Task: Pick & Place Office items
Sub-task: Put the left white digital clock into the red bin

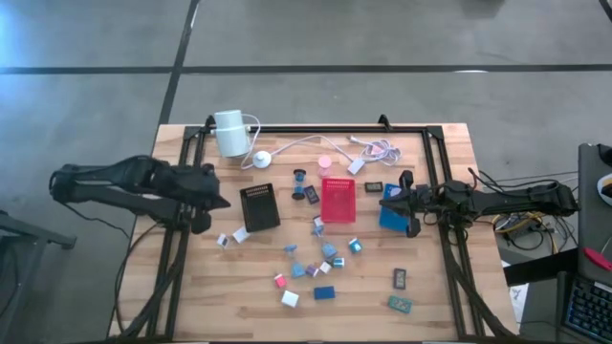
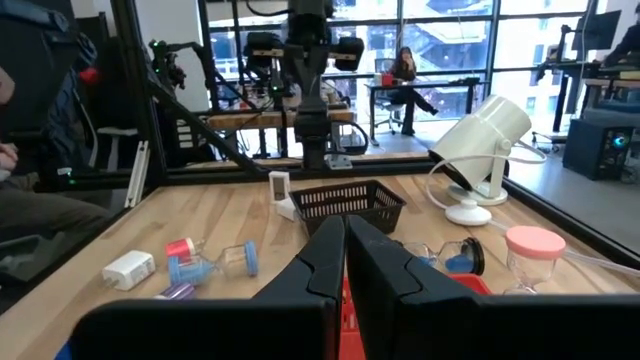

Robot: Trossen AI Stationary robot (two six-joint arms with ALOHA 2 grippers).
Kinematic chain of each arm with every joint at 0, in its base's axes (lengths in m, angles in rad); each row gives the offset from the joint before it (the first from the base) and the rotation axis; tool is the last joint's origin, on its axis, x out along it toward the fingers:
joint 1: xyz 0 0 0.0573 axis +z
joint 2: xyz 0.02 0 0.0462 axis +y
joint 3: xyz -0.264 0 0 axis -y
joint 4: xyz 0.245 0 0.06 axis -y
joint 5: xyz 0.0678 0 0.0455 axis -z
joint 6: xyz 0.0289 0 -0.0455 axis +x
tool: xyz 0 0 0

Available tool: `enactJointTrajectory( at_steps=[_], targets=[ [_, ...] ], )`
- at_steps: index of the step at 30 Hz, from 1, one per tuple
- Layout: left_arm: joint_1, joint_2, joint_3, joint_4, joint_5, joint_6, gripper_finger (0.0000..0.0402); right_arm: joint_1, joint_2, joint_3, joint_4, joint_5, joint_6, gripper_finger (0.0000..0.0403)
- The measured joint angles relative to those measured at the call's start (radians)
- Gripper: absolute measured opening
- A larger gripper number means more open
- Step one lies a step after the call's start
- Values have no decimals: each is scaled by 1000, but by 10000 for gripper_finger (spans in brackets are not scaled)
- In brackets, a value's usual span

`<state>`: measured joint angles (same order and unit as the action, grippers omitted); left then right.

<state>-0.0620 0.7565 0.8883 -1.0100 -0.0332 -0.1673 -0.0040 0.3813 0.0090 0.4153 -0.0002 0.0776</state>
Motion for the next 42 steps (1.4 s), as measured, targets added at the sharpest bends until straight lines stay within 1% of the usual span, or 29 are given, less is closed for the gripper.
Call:
enactJointTrajectory(
  at_steps=[4,7,10,15,20,22,26,31,33,36,42],
  targets=[
    [0,101,52,-102,49,62,3,0,0,0,0,0,0,12],
    [-11,162,47,-146,76,105,5,0,0,0,0,0,3,13],
    [-46,214,31,-158,78,112,22,0,0,0,0,0,14,13],
    [-144,277,11,-154,79,159,74,0,0,0,0,0,18,13],
    [-235,303,-28,-98,75,157,142,0,0,0,0,0,20,13],
    [-258,306,-45,-63,65,151,168,0,0,0,0,0,20,13],
    [-290,306,-85,-23,3,160,215,0,0,0,0,0,20,13],
    [-295,317,-146,-5,-9,181,259,0,0,0,1,2,20,13],
    [-296,321,-161,-3,-8,187,271,0,0,0,1,3,19,13],
    [-299,327,-151,8,-7,191,280,0,0,0,2,3,16,13],
    [-299,353,-158,11,40,202,281,-1,2,0,1,3,17,13]
  ],
)
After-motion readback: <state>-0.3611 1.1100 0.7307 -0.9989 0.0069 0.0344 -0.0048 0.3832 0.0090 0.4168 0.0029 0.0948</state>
